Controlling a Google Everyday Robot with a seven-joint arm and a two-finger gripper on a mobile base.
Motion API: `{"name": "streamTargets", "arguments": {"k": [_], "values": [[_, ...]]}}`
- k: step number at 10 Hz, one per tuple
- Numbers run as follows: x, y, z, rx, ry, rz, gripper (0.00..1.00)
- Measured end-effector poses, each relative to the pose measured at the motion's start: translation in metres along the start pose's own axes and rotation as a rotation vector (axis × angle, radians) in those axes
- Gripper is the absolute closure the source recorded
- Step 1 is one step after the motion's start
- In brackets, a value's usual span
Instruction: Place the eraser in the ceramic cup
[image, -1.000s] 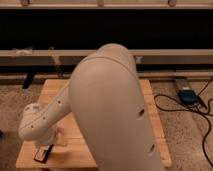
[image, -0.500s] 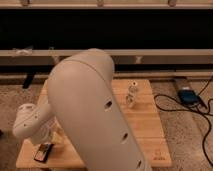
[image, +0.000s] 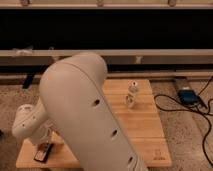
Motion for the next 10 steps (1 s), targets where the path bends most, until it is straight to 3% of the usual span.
{"name": "streamTargets", "arguments": {"k": [2, 3, 8, 10], "values": [[0.000, -0.002, 0.003, 0.000, 0.004, -0.005, 0.21], [0.000, -0.003, 0.005, -0.001, 0.006, -0.008, 0.26], [0.001, 0.003, 0.009, 0.007, 0.001, -0.007, 0.78], [-0.001, 0.011, -0.004, 0.028, -0.004, -0.003, 0.98]]}}
